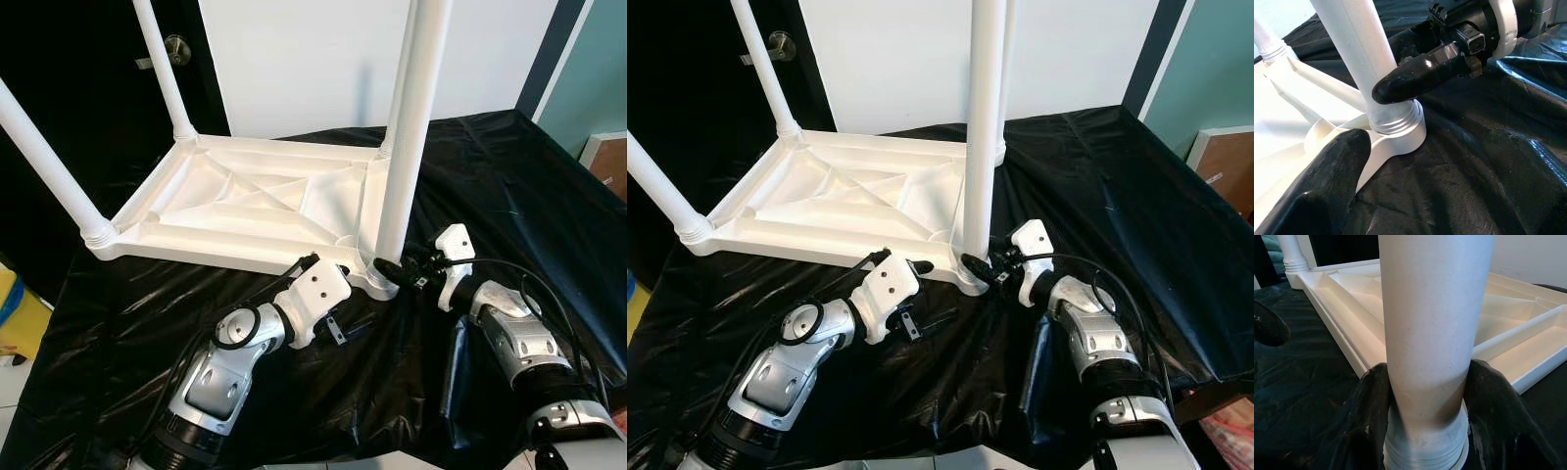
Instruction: Building children table
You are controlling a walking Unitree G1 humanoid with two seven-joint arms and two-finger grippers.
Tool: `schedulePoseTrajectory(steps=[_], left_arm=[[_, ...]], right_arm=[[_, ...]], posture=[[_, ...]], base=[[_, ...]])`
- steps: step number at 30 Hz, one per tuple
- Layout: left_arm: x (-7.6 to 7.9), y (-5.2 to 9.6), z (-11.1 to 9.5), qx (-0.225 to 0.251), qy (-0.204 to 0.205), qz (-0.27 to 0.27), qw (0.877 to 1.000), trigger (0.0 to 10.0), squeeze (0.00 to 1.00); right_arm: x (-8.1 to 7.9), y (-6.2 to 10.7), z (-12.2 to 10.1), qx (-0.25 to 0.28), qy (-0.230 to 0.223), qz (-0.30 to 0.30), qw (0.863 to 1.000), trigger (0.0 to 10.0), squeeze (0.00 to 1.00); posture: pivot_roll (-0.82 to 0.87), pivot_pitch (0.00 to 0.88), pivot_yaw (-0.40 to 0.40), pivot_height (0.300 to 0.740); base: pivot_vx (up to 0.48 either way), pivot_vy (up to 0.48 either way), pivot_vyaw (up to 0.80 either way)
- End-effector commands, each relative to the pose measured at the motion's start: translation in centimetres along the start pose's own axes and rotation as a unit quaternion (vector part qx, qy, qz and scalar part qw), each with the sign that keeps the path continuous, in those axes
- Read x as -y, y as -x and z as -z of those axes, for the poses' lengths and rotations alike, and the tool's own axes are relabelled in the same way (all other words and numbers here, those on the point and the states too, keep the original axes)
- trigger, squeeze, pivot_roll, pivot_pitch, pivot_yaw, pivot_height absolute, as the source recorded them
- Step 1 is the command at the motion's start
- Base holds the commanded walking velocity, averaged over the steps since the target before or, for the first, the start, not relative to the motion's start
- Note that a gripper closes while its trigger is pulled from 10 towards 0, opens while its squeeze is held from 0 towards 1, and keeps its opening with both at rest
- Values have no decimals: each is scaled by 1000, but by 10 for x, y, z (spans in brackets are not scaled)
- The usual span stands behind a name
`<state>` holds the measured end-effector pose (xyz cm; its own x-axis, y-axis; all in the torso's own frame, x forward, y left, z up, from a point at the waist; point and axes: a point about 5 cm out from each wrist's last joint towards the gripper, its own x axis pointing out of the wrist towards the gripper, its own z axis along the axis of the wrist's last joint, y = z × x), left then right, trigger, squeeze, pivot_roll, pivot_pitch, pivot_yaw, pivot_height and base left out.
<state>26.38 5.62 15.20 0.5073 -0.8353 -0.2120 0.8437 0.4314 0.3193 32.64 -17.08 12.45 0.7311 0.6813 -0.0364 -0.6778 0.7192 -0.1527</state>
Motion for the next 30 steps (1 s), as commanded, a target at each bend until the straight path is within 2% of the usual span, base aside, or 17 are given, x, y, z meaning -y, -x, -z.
schedulePoseTrajectory(steps=[1, 5, 6, 7, 12, 15, 17, 20, 21, 26, 29, 30], left_arm=[[3, -3, 1, -2, -2, 20, 1000, 10000, 0], [3, -5, -1, 0, -2, 19, 1000, 10000, 0], [3, -6, -1, 0, -2, 18, 1000, 10000, 0], [3, -6, -2, 2, 0, 14, 1000, 10000, 0], [2, -7, -3, 4, 5, 8, 1000, 10000, 0], [1, -7, -3, 10, 20, -6, 1000, 10000, 0], [1, -7, -3, 10, 20, -6, 1000, 10000, 0], [-5, -11, -5, 15, 32, -26, 999, 10000, 0], [-5, -11, -5, 15, 32, -26, 999, 10000, 0], [-17, -14, -8, 18, 30, -52, 998, 10000, 0], [-20, -13, -8, 19, 30, -59, 998, 10000, 0], [-21, -13, -8, 18, 30, -64, 997, 10000, 0]], right_arm=[[6, 6, 7, -17, -1, 15, 1000, 0, 0], [7, 9, 9, -18, -5, 21, 1000, 0, 0], [7, 10, 10, -16, -10, 25, 1000, 6118, 0], [3, 10, 10, -12, -19, 36, 999, 10000, 0], [-2, 11, 11, -10, -34, 59, 998, 10000, 0], [-14, 10, 9, 1, -62, 151, 987, 10000, 0], [-14, 10, 9, 1, -62, 151, 987, 10000, 0], [-27, 7, 11, -4, -106, 252, 962, 10000, 0], [-27, 7, 11, -4, -106, 252, 962, 10000, 0], [-50, -8, 19, -41, -137, 380, 914, 10000, 0], [-58, -14, 18, -45, -145, 382, 912, 10000, 0], [-62, -18, 14, -38, -139, 365, 920, 10000, 0]], posture=[[-46, 33, 51, 740], [-42, 36, 47, 740], [-43, 36, 43, 740], [-44, 40, 42, 740], [-48, 43, 44, 740], [-63, 46, 46, 740], [-63, 46, 46, 740], [-73, 51, 41, 740], [-73, 51, 41, 740], [-62, 52, 8, 740], [-62, 52, 8, 740], [-56, 50, -1, 740]], base=[[0, 0, 0], [0, 0, 0], [0, 0, 0], [0, 0, 0], [0, 0, 0], [0, 0, 0], [0, 0, 0], [0, 0, 0], [0, 0, 0], [0, 0, 0], [0, 0, 0], [0, 0, 0]])
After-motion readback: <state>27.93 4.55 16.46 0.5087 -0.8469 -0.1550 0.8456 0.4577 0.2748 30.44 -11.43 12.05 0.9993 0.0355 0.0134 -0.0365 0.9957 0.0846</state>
